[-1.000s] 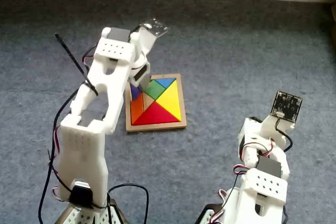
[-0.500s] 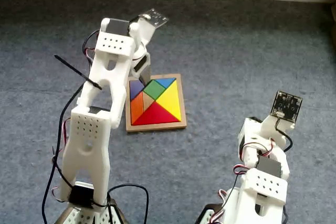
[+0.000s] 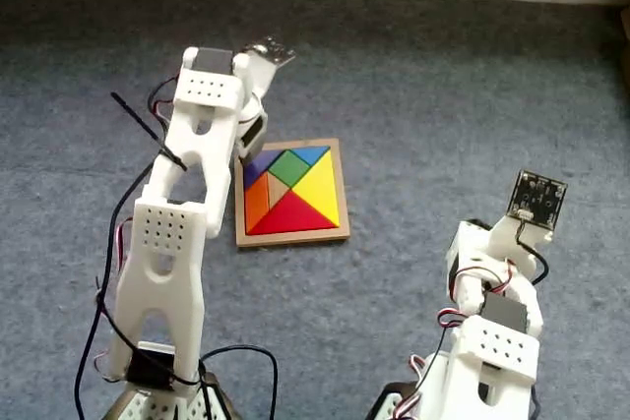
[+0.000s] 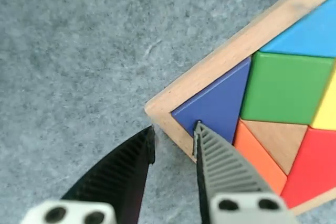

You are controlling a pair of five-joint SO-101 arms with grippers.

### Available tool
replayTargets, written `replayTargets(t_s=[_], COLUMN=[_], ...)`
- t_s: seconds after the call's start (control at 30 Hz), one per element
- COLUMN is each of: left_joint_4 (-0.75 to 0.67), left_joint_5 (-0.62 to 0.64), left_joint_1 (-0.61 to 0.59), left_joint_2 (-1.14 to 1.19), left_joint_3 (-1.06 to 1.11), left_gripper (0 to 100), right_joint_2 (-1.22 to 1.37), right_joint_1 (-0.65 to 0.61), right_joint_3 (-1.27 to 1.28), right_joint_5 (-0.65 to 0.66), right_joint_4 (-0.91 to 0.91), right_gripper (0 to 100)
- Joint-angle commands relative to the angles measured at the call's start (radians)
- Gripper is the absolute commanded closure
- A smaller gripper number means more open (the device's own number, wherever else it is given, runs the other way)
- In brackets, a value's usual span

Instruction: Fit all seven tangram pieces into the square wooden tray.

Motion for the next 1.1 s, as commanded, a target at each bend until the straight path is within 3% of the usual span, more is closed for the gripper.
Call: replayTargets(t_s=[0.0, 0.6, 1.07], left_joint_4=[0.005, 0.021, 0.021], left_joint_5=[0.005, 0.011, 0.057], left_joint_1=[0.03, 0.094, 0.162], left_joint_2=[0.008, -0.038, -0.314], left_joint_3=[-0.022, -0.015, 0.245], left_gripper=[89, 91, 91], right_joint_2=[-0.016, -0.016, -0.016], right_joint_1=[-0.018, -0.019, -0.019], right_joint_3=[-0.008, -0.008, -0.007], right_joint_5=[0.012, 0.012, 0.012], right_joint_4=[-0.031, -0.031, -0.031], right_gripper=[99.2, 99.2, 99.2])
